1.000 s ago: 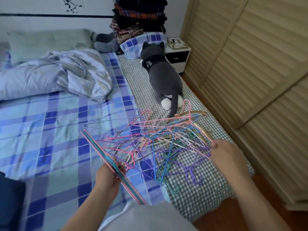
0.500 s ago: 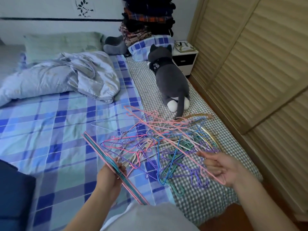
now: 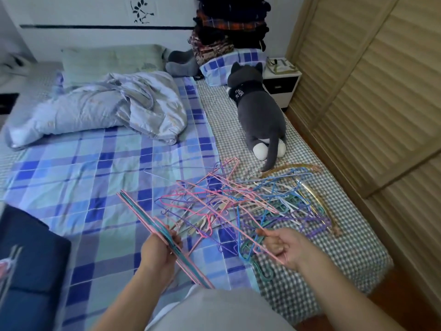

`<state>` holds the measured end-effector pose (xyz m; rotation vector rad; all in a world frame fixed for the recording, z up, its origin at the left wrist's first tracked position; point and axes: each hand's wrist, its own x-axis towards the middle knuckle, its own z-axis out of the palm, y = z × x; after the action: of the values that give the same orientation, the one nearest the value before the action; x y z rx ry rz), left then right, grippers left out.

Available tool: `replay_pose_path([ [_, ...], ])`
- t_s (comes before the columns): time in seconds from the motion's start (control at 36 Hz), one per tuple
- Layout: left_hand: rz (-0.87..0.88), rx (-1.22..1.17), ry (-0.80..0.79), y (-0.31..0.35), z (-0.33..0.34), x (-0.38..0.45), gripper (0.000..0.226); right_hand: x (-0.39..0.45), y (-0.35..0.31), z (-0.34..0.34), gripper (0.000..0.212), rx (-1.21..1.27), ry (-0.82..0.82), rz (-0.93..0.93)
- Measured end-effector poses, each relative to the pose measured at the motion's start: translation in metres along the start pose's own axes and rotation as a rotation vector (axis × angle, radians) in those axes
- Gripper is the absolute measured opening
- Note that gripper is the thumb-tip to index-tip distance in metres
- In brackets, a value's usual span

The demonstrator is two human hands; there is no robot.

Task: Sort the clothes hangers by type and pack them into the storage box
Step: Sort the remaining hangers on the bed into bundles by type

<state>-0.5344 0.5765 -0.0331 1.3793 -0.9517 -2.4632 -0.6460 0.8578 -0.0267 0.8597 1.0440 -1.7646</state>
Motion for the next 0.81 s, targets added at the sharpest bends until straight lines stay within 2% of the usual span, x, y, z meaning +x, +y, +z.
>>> replay_pose_path([
  [0.17, -0.022, -0.004, -0.008, -0.005, 0.001, 0.001, 0.025, 0.023, 0.002, -0.007, 0.026, -0.077, 0.229, -0.15],
  [0.28, -0.017, -0.008, -0.033, -0.005, 0.001, 0.001, 0.025, 0.027, 0.01, -0.013, 0.026, -0.147, 0.285, -0.087],
  [0.39, -0.003, 0.003, -0.022, -0.004, -0.001, 0.004, 0.024, 0.021, 0.013, -0.015, 0.026, -0.113, 0.168, 0.029],
  [0.5, 0.006, 0.019, -0.008, -0.002, -0.001, 0.008, 0.023, 0.016, 0.019, -0.011, 0.021, -0.114, -0.055, 0.159],
  [0.61, 0.013, -0.012, -0.021, 0.007, -0.001, 0.012, 0.022, 0.017, 0.024, 0.001, 0.016, -0.144, -0.181, 0.165],
  [0.67, 0.023, -0.024, -0.04, 0.017, -0.004, 0.014, 0.019, 0.012, 0.025, 0.013, 0.018, -0.272, -0.165, 0.056],
  [0.81, 0.02, -0.038, -0.143, 0.058, -0.015, 0.018, 0.023, 0.007, 0.023, 0.06, 0.025, -0.817, -0.041, -0.52],
])
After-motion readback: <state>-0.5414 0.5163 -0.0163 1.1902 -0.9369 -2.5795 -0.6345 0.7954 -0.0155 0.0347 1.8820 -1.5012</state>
